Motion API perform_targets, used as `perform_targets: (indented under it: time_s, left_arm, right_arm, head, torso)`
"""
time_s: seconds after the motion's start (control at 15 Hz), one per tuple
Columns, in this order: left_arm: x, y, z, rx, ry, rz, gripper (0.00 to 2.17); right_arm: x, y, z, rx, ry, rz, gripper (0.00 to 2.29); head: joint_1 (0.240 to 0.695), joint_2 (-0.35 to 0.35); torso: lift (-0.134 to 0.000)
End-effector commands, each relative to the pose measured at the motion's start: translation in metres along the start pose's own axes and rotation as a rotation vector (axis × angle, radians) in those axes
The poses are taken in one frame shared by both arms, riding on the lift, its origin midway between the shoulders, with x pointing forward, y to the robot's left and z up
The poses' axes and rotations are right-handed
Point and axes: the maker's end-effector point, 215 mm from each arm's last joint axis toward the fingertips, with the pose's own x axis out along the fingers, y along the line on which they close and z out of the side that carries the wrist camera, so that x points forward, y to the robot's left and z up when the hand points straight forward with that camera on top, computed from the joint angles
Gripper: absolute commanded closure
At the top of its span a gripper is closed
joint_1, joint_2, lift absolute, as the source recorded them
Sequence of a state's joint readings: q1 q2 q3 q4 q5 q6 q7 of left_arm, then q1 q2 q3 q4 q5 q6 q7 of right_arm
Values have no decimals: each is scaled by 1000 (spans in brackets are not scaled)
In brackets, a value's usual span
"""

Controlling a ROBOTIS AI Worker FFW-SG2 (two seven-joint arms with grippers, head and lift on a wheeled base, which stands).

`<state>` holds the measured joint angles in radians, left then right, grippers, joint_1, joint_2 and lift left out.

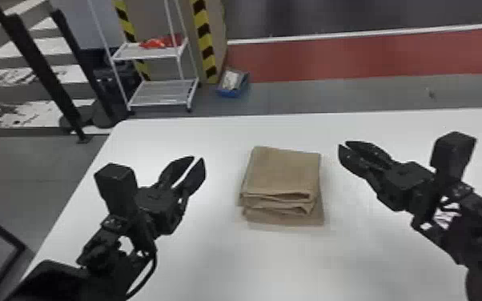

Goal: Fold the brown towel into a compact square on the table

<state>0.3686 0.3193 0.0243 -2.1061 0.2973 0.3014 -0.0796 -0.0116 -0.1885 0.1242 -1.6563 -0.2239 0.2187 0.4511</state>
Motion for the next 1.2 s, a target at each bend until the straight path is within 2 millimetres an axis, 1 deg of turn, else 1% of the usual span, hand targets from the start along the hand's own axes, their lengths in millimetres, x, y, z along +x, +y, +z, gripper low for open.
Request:
perform_targets:
  time_s: [0.0,0.13,0.27,0.33,0.53,0.6,0.73,0.8,0.93,1.07,1.13]
  left_arm:
    - [2,-2,6,9,-22,16,9]
    - [2,-5,11,31,-43,26,19]
    - [0,-3,8,28,-44,44,36]
    - [-1,-4,5,24,-46,60,36]
    - [-5,-7,6,62,-93,118,60]
    - [-8,-8,5,54,-94,127,60]
    - [-14,-6,17,62,-136,169,60]
    - [-17,-4,17,65,-139,189,60]
    - [-24,-4,13,69,-132,199,60]
    - [-32,-2,14,69,-144,222,63]
    - [-36,-3,11,66,-146,222,63]
  right_arm:
    - [-46,-21,8,-8,-18,-81,6]
    - [-76,-37,11,-7,-35,-134,26]
    - [-98,-43,12,9,-46,-164,26]
    - [-109,-41,11,17,-45,-171,29]
    - [-139,-33,13,10,-36,-200,29]
    - [-145,-29,14,14,-38,-211,29]
    - [-159,-24,15,25,-44,-243,39]
    - [-164,-25,18,43,-59,-263,43]
    - [-170,-21,22,57,-77,-273,53]
    - [-178,-17,22,67,-101,-289,70]
    - [-182,-18,21,76,-108,-302,73]
  head:
    - [695,134]
    - [695,104]
    - [695,71]
    - [695,47]
    - [695,30]
    - [695,26]
    - [695,16]
    - [695,15]
    - [695,14]
    - [695,12]
    - [695,15]
  torso:
    - [-128]
    - [-128]
    - [-128]
    - [-128]
    - [-128]
    - [-128]
    - [-128]
    - [-128]
    - [-128]
    - [-128]
    - [-128]
